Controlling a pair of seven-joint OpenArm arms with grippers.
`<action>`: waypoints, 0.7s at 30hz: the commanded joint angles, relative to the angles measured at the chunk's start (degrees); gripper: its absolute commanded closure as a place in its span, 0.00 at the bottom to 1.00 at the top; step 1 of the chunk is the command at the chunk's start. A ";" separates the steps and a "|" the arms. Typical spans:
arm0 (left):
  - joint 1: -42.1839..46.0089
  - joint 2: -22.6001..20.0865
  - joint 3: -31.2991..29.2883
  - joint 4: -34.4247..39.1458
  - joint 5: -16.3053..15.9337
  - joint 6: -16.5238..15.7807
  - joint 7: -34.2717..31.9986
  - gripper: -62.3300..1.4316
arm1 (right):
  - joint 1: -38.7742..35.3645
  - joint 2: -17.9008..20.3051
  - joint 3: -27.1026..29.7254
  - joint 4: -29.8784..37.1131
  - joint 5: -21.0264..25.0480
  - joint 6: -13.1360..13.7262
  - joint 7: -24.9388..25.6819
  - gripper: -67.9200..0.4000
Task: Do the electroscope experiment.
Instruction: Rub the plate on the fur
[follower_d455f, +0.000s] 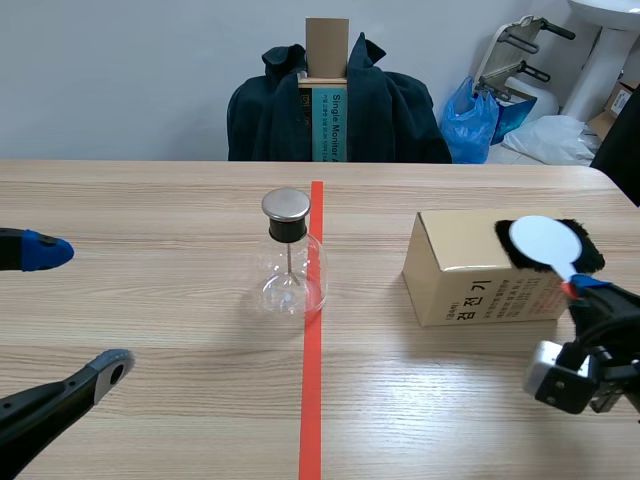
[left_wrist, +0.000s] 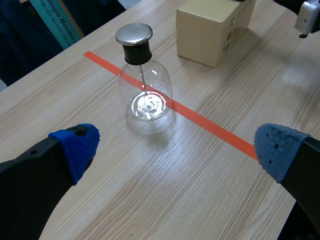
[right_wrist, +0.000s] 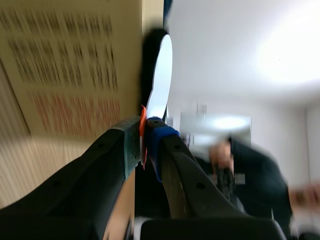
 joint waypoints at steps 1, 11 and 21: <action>-0.63 0.31 0.15 0.42 -0.42 -0.09 -0.61 0.00 | 0.20 -0.44 -0.26 1.20 0.24 -0.33 -2.32 0.98; -0.63 0.31 0.15 0.42 -0.42 -0.09 -0.61 0.00 | 0.22 -0.76 0.44 1.55 0.22 -1.25 -3.41 0.98; -0.63 0.31 0.15 0.42 -0.42 -0.09 -0.63 0.00 | 0.20 -1.57 -0.48 1.90 0.26 -1.99 -11.26 0.98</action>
